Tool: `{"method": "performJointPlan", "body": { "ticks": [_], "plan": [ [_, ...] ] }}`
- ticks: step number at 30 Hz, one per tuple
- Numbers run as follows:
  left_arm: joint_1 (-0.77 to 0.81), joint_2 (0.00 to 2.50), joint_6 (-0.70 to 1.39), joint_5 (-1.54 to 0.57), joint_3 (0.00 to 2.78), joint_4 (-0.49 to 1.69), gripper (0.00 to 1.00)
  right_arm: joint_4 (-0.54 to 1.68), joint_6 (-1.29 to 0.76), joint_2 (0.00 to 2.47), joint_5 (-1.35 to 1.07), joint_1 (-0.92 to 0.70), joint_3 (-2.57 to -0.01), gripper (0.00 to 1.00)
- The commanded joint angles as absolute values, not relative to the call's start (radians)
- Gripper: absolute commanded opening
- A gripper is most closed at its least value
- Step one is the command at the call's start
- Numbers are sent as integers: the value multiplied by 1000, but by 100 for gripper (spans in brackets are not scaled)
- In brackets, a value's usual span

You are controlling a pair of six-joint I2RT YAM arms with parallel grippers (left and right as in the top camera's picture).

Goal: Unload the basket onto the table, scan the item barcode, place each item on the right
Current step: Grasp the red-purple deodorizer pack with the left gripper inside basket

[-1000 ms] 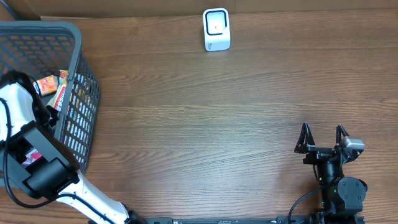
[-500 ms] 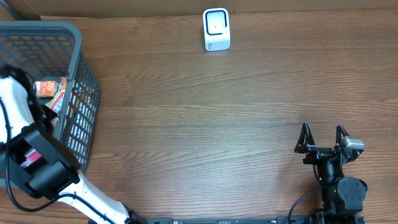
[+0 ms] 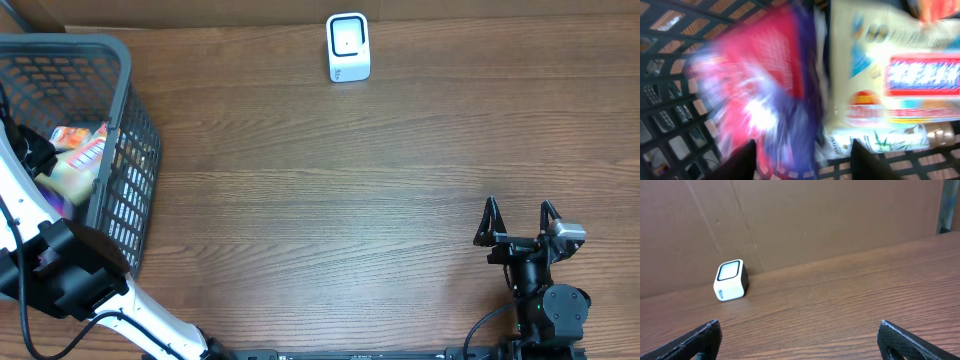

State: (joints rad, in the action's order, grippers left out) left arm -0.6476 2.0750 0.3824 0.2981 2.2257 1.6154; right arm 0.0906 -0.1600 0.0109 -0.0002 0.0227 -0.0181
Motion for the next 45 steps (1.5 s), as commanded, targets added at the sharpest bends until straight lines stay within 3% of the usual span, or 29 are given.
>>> {"method": "performJointPlan", "body": {
  "ticks": [1,5,7,10,13,24,35,40,41,42,44,45],
  "plan": [
    [-647,2061,381,287,2191,1604,66,84,-157,3,-1,17,-8,100],
    [-648,2061,381,287,2180,1600,72,84,-157,3,-1,17,-8,100],
    [-648,2061,381,288,2180,1606,81,84,-157,3,-1,17,-8,100],
    [-648,2061,386,288,2166,1646,85,84,-157,3,-1,17,-8,100],
    [-650,2061,480,327,2112,1667,100,84,-157,3,-1,17,-8,100],
    [-663,2061,575,433,1747,1464,100,84,-157,3,-1,17,-8,100],
    [-716,2061,610,519,1713,1416,95,84,-157,3,-1,17,-8,100],
    [-740,2061,609,515,1668,1381,69,84,-157,3,-1,17,-8,100],
    [-743,2061,609,516,1650,1373,54,84,-157,3,-1,17,-8,100],
    [-744,2061,609,516,1635,1363,32,84,-157,3,-1,17,-8,100],
    [-749,2061,609,516,1596,1340,4,84,-157,3,-1,17,-8,100],
    [-748,2061,609,514,1593,1338,4,84,-157,3,-1,17,-8,100]
  ]
}}
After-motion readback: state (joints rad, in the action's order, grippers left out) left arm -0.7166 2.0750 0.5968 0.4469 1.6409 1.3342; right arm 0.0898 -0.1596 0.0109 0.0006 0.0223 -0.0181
